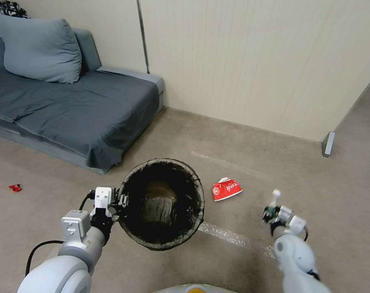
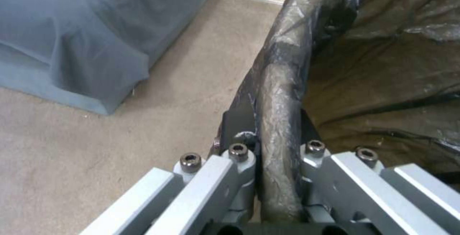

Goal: Pick up the trash bin, then pick up the garbage from the floor and place it into the trash bin.

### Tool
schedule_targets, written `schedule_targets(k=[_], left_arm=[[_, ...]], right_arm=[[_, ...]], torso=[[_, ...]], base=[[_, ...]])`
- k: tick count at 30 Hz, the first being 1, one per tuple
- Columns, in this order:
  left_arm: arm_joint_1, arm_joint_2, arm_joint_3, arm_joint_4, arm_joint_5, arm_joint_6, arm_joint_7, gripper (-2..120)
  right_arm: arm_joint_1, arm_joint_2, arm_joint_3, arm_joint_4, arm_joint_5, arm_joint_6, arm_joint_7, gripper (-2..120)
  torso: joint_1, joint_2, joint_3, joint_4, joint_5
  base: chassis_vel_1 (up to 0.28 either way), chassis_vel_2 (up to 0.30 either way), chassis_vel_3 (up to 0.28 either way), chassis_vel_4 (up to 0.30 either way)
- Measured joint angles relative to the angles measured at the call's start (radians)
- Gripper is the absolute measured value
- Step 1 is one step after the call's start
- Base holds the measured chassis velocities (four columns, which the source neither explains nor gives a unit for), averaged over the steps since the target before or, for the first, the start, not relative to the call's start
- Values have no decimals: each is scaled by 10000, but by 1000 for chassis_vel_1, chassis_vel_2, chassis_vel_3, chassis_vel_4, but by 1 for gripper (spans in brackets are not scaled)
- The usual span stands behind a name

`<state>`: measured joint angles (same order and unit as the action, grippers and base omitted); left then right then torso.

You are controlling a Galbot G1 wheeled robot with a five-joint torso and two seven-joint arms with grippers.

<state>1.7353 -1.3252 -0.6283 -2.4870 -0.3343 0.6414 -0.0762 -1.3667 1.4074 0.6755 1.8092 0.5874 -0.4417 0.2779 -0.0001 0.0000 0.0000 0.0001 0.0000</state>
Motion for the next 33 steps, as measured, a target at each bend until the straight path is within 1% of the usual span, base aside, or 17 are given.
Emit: schedule_targets(k=[2,3,5,6,8,10,12,13,15,16,17,20,22,24,25,28,33], left_arm=[[6,-3,2,-22,0,0,1,3],[6,-3,2,-22,0,0,1,3],[12,-11,18,-35,0,0,1,3],[12,-11,18,-35,0,0,1,3],[16,-6,45,-42,0,1,3,3],[15,1,53,-43,0,1,3,3],[5,47,83,-43,3,18,7,3],[5,47,83,-43,3,18,7,3],[3,77,110,-43,12,39,10,3],[4,83,119,-43,15,47,12,3],[4,83,119,-43,15,47,12,3],[1,116,136,-42,44,61,14,3],[-3,121,138,-40,50,65,15,3],[-47,130,167,-32,81,78,14,3],[-47,130,167,-32,81,78,14,3],[-129,110,273,5,131,99,21,3],[-191,106,320,44,177,106,30,3]], right_arm=[[-122,-393,28,974,266,-153,0,20],[-122,-393,28,974,266,-153,0,20],[-209,-764,46,2134,703,-395,5,20],[-209,-764,46,2134,703,-395,5,20],[-287,-1153,24,3422,1275,-674,-16,20],[-300,-1245,8,3729,1408,-719,-48,20],[-320,-1652,-84,4742,2087,-841,-315,20],[-320,-1652,-84,4742,2087,-841,-315,20],[-282,-2141,-174,5338,2557,-880,-823,20],[-237,-2393,-234,5491,2645,-868,-1065,20],[-237,-2393,-234,5491,2645,-868,-1065,20],[-47,-3177,-492,5732,2959,-736,-1704,20],[2,-3373,-555,5737,3051,-680,-1836,20],[157,-3954,-774,5737,3300,-479,-2115,20],[157,-3954,-774,5737,3300,-479,-2115,20],[419,-4619,-1375,5903,3713,-329,-2309,20],[626,-4881,-2020,6046,3811,-234,-2350,20]], torso=[[0,0,0,-2,0],[0,0,0,-2,0],[0,0,0,-1,0],[0,0,0,-1,0],[0,0,0,-1,0],[0,1,0,0,0],[0,0,0,0,2],[0,0,0,0,2],[0,1,0,-1,1],[0,0,-1,-1,1],[0,0,-1,-1,1],[0,1,0,-1,0],[0,0,0,1,1],[0,0,0,0,2],[0,0,0,0,2],[0,0,0,-1,-1],[1,0,0,0,0]], base=[[0,0,0,0],[0,0,0,0],[0,0,0,0],[0,0,0,0],[0,0,0,0],[0,0,0,0],[0,0,0,0],[0,0,0,0],[0,0,0,0],[0,0,0,0],[0,0,0,0],[0,0,0,0],[0,0,0,0],[0,0,0,0],[0,0,0,0],[0,0,0,0],[0,0,0,0]])
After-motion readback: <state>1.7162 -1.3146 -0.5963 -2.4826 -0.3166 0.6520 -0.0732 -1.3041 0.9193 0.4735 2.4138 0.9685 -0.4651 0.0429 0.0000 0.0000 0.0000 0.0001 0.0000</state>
